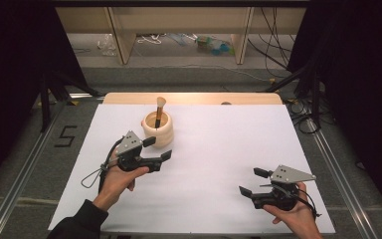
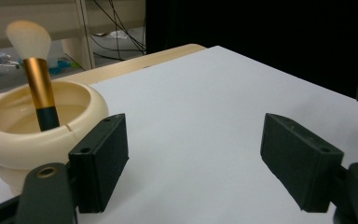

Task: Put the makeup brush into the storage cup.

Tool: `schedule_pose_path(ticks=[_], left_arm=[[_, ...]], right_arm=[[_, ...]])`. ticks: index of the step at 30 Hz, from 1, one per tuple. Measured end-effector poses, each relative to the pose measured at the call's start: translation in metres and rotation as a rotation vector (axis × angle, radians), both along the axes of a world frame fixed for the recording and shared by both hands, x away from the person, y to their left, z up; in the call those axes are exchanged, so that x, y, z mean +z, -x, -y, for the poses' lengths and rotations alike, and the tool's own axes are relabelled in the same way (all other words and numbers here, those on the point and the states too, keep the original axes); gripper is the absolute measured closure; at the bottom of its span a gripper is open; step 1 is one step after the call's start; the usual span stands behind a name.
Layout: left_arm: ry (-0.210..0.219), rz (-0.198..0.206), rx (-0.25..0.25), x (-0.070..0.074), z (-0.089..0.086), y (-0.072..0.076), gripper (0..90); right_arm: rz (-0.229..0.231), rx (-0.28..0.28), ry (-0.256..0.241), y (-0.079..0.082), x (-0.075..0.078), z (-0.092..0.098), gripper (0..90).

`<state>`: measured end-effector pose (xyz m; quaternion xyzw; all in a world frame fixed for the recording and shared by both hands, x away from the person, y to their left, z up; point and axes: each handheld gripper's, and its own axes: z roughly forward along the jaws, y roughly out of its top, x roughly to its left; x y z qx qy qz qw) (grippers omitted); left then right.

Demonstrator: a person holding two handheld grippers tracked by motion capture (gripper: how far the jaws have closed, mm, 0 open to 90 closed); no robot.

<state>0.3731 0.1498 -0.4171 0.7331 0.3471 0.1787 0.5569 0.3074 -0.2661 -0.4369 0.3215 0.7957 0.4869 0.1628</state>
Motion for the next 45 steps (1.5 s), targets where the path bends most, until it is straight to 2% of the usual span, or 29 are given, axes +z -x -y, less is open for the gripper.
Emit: schedule_pose_path(ticks=[5,6,9,10,14,18,20,21,22,24,25,28,31,32,34,39,41,43,45], left_arm=[[-0.024,0.01,-0.007,-0.008,-0.002,0.003,23.0],[-0.013,-0.001,-0.004,-0.01,-0.002,0.004,22.9],[-0.007,-0.001,-0.008,-0.011,-0.003,0.006,22.2],[-0.002,-0.001,-0.004,-0.012,-0.004,0.007,22.2],[0.002,0.014,-0.015,-0.012,-0.006,0.012,22.1],[0.021,0.003,-0.015,-0.015,-0.009,0.016,21.9],[0.015,0.013,-0.027,-0.016,-0.011,0.017,21.7],[0.027,0.007,-0.026,-0.017,-0.012,0.018,21.6],[0.022,0.018,-0.034,-0.016,-0.013,0.017,21.5],[0.026,0.023,-0.024,-0.016,-0.016,0.018,21.5],[0.024,0.025,-0.027,-0.017,-0.018,0.018,21.5],[0.027,0.021,-0.012,-0.018,-0.022,0.019,21.4],[0.017,0.025,-0.015,-0.019,-0.025,0.02,21.4],[0.026,0.011,-0.001,-0.021,-0.026,0.023,21.3],[0.012,0.024,-0.017,-0.021,-0.028,0.024,21.4],[0.002,0.03,-0.014,-0.024,-0.031,0.028,21.3],[0.01,0.019,-0.011,-0.025,-0.031,0.029,21.3],[0.003,0.019,-0.014,-0.027,-0.032,0.031,21.3],[0.003,0.017,-0.021,-0.028,-0.032,0.033,21.2]], right_arm=[[0.002,0.001,0.001,0.0,0.0,0.0,19.9],[-0.012,-0.003,0.001,0.001,0.001,0.0,19.9],[0.002,0.001,-0.001,0.0,0.0,0.0,19.9],[-0.006,-0.003,-0.008,0.001,0.001,0.0,19.9],[0.002,0.001,-0.002,0.0,0.0,0.0,19.9],[-0.01,-0.002,-0.009,0.001,0.0,0.0,19.9],[-0.018,0.0,0.008,0.001,0.001,0.001,19.9],[-0.018,-0.002,0.005,0.001,0.002,0.0,19.8],[-0.016,-0.002,0.005,0.001,0.002,0.0,19.8],[-0.005,0.008,-0.009,0.0,0.0,-0.001,19.8],[-0.027,0.015,-0.004,0.001,0.001,0.0,19.8],[-0.021,0.008,-0.003,0.0,0.0,0.0,19.5],[-0.019,0.006,0.0,0.0,0.0,0.0,19.5],[-0.02,0.006,-0.001,0.0,0.0,-0.001,19.4],[-0.022,0.007,-0.005,0.001,0.001,-0.001,19.2],[-0.011,0.005,-0.018,0.001,0.001,0.0,18.3],[0.002,-0.004,-0.018,0.001,0.002,0.0,18.1],[-0.01,-0.003,-0.02,0.002,0.002,-0.001,17.8],[-0.003,-0.002,-0.021,0.001,0.002,-0.001,17.8]])
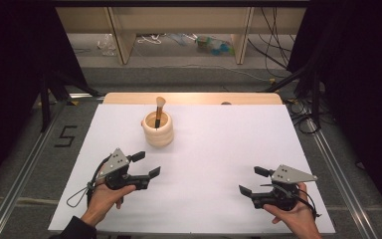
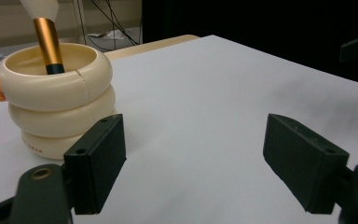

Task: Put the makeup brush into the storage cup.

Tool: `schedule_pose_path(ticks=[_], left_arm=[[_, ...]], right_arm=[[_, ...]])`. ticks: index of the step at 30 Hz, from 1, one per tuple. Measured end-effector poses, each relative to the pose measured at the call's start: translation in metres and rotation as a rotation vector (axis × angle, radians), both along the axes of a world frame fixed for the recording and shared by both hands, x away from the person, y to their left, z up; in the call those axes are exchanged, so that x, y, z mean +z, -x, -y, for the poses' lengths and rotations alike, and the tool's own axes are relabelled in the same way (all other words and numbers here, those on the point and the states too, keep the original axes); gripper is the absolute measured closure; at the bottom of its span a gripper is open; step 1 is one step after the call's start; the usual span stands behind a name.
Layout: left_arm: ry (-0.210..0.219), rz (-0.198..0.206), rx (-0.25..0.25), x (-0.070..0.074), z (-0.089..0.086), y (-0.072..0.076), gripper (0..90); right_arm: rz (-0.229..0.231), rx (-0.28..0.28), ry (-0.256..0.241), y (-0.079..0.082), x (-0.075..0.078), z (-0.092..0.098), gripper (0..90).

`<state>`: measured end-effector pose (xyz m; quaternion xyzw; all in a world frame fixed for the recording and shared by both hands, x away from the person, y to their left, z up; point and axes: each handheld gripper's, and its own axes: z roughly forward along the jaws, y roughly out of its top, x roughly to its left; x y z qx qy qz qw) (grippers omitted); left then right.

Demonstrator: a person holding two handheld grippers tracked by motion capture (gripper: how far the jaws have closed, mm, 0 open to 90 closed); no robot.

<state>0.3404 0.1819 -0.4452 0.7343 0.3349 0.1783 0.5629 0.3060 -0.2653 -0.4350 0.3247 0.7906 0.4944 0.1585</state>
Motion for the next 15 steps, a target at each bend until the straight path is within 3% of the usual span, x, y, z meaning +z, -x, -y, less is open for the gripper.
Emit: schedule_pose_path(ticks=[11,15], left_arm=[[-0.007,0.026,-0.005,-0.002,-0.006,0.011,20.3],[-0.003,0.021,-0.005,-0.003,-0.006,0.016,19.9]], right_arm=[[0.004,-0.002,-0.006,0.001,0.002,0.0,18.1],[0.037,-0.021,-0.009,0.001,0.001,0.0,18.1]])
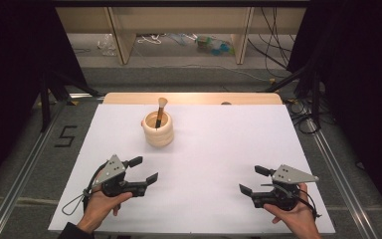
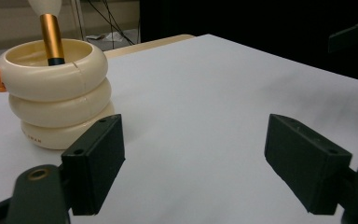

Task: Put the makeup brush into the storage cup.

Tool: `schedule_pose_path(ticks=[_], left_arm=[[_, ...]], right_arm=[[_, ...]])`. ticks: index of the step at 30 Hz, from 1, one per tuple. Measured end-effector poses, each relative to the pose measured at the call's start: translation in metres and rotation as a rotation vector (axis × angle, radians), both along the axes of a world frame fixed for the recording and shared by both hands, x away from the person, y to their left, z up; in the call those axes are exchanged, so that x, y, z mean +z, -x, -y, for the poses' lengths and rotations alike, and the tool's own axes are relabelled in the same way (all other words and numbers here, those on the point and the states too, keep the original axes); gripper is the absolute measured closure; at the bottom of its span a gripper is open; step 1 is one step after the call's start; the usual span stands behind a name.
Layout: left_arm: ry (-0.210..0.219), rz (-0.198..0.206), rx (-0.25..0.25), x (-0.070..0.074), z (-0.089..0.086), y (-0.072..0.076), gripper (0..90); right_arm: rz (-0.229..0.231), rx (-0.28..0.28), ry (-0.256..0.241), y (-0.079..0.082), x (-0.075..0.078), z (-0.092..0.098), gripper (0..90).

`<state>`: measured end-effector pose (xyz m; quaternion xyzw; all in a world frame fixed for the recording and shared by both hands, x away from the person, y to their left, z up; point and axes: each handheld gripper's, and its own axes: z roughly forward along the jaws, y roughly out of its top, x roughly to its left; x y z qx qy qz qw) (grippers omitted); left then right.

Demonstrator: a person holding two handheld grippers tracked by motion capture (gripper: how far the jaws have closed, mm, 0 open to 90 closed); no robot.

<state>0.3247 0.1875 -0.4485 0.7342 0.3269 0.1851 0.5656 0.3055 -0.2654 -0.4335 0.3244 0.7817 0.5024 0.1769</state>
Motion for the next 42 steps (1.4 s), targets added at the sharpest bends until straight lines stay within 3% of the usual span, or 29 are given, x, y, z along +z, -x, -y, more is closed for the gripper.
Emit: schedule_pose_path(ticks=[7,11,13,14,15,16,17,19,28,42], left_arm=[[0.013,0.018,0.009,0.001,-0.005,0.004,19.5],[0.036,0.025,0.015,0.003,-0.008,0.008,19.4],[0.032,0.028,0.011,0.003,-0.008,0.01,19.4],[0.035,0.029,0.007,0.002,-0.008,0.011,19.3],[0.031,0.023,0.012,0.002,-0.008,0.012,19.3],[0.033,0.024,0.008,0.002,-0.008,0.012,19.1],[0.037,0.026,0.002,0.001,-0.008,0.012,19.1],[0.03,0.019,0.01,0.001,-0.009,0.012,19.1],[0.029,0.023,0.013,0.0,-0.009,0.01,19.1],[0.039,0.02,0.023,0.0,-0.01,0.01,19.2]], right_arm=[[-0.011,0.005,-0.006,0.001,0.002,-0.001,18.1],[0.018,-0.007,-0.012,0.001,0.002,0.0,18.1],[0.01,-0.006,-0.033,0.002,0.002,0.0,18.1],[0.029,-0.011,-0.023,0.001,0.002,0.001,18.1],[0.012,-0.006,-0.045,0.001,0.002,0.0,18.1],[0.004,-0.007,-0.03,0.002,0.003,0.001,18.1],[0.027,-0.013,-0.026,0.001,0.003,0.001,18.1],[0.006,-0.01,-0.032,0.002,0.003,0.001,18.1],[-0.001,-0.006,-0.027,0.001,0.002,0.001,18.1],[0.012,-0.003,-0.028,0.0,0.001,0.0,18.2]])
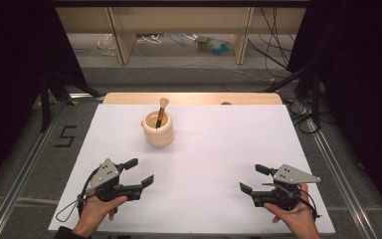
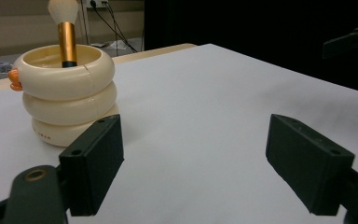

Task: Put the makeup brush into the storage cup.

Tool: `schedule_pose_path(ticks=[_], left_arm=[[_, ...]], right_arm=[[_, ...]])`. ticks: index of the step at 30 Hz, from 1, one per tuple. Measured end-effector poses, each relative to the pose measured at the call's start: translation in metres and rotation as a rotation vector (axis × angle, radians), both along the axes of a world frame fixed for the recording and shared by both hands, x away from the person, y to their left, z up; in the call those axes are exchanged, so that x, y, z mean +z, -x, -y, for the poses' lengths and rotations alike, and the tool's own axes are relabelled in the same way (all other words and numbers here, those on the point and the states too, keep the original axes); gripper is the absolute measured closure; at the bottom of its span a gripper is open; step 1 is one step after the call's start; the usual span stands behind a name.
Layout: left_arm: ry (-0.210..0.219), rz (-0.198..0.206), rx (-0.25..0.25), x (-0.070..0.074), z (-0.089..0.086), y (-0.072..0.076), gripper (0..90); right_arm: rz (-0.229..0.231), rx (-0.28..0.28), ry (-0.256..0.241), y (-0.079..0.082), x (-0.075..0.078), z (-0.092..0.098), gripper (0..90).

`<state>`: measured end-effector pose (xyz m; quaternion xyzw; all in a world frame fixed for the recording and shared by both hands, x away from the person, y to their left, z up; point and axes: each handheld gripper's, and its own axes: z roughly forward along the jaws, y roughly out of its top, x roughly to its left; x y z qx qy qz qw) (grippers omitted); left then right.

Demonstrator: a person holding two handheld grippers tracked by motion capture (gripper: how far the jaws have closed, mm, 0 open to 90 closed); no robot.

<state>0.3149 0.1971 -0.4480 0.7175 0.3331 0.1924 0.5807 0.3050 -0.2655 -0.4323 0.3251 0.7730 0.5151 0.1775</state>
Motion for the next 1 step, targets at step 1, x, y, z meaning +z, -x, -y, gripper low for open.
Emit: schedule_pose_path(ticks=[1], left_arm=[[-0.002,0.002,0.0,0.0,-0.0002,-0.0001,19.2]], right_arm=[[-0.003,-0.004,0.001,0.0004,0.0002,0.0001,18.2]])
